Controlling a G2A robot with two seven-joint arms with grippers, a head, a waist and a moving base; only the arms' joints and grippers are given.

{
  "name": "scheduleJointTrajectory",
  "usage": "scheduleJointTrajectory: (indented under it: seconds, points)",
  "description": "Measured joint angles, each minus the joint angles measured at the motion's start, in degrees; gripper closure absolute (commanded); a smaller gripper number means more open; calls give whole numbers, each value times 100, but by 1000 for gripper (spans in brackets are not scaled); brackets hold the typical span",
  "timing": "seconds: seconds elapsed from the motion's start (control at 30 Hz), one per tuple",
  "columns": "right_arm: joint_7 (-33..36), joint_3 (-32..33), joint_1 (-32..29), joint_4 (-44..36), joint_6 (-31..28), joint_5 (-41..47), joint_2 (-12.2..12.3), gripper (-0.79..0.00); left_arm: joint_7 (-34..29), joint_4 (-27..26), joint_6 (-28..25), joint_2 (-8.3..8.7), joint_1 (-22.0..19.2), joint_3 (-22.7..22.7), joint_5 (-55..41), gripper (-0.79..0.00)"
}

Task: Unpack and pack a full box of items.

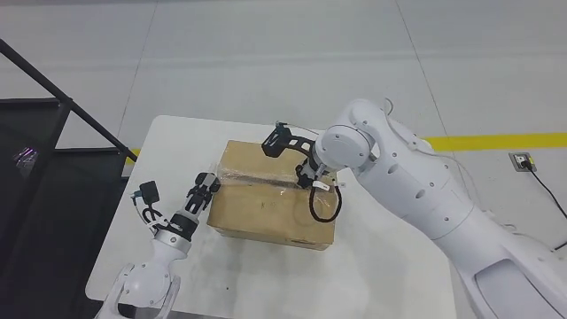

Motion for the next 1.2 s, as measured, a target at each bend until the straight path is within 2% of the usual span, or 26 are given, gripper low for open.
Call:
scheduleJointTrajectory:
  seconds: [0.33, 0.43, 0.47, 0.53, 0.57, 0.63, 0.7, 0.8, 0.97, 1.1, 1.2]
  points:
    - [64, 208, -111, -153, 20, -33, 91, -231, -45, 6, 0, -15, 21, -17, 2, 0]
    - [-214, 351, -170, -277, 119, -153, 139, -271, -58, 7, -10, -20, 22, -16, 0, 0]
    - [-362, 423, -204, -337, 167, -203, 162, -215, -57, 8, -10, -22, 22, -17, -2, 0]
    - [-768, 629, -338, -542, 282, -336, 233, -203, -53, 9, -5, -26, 23, -18, -2, 0]
    - [-927, 725, -422, -652, 301, -372, 269, -169, -55, 9, 1, -27, 23, -19, -2, 0]
    - [-1147, 940, -632, -898, 333, -453, 359, -163, -54, 8, 11, -31, 22, -21, 7, 0]
    - [-1080, 1066, -784, -1084, 382, -524, 425, -175, -53, 10, 15, -34, 18, -20, 18, 0]
    - [-1040, 1229, -973, -1376, 427, -594, 500, -151, -59, 22, 29, -39, 4, -14, 22, 0]
    - [-1344, 1479, -1342, -1775, 86, -296, 580, 0, -87, 47, 32, -49, -32, 1, 41, 0]
    - [-1421, 1434, -1413, -1661, -220, 16, 560, 0, -118, 95, 17, -56, -78, 20, 51, 0]
    - [-1509, 1299, -1331, -1443, -235, -101, 517, 0, -141, 125, 2, -61, -100, 26, 52, 0]
